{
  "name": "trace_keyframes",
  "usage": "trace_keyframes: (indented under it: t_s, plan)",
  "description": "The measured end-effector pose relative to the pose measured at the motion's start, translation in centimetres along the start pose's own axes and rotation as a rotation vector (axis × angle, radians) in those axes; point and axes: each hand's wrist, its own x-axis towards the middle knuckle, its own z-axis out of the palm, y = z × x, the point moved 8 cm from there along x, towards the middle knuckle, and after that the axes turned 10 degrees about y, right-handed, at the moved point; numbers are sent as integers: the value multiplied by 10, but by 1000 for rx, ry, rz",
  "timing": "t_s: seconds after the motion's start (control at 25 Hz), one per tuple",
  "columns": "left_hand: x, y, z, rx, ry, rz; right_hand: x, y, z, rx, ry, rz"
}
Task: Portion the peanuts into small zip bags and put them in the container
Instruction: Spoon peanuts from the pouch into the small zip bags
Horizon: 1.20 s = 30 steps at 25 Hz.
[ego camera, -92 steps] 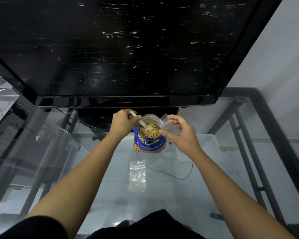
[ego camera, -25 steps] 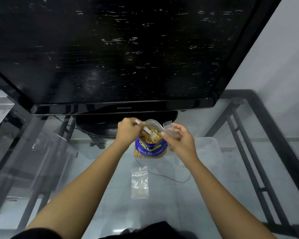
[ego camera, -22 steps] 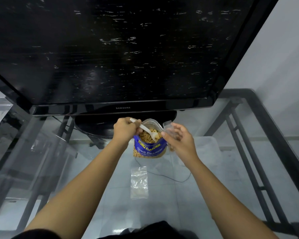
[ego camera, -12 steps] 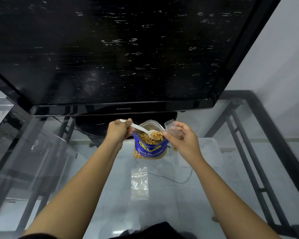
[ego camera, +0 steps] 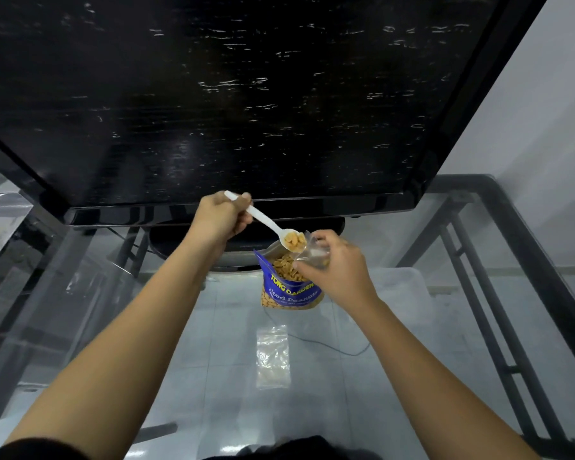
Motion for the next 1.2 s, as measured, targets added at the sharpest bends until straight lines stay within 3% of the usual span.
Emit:
trace_keyframes:
  t_s: [0.28, 0.56, 0.72, 0.8, 0.92, 1.08, 1.2]
  plan:
    - [-67, 78, 38, 476, -177, 695, -11, 10, 8, 549, -114, 254]
    - [-100, 111, 36, 540, -159, 902, -12, 15, 0, 699, -79, 229]
    - [-71, 109, 1, 344, 91, 781, -17, 19, -12, 652, -28, 184]
    - [-44, 71, -2, 235, 78, 560, -23, 25, -16, 619, -12, 201]
    - [-29, -11, 16, 341, 19, 297, -37, 33, -24, 603, 10, 208]
    - [-32, -55, 13, 426, 120, 253, -63, 55, -25, 562, -15, 236]
    - [-41, -79, -11, 315, 302, 234, -90, 88, -15, 503, -44, 299]
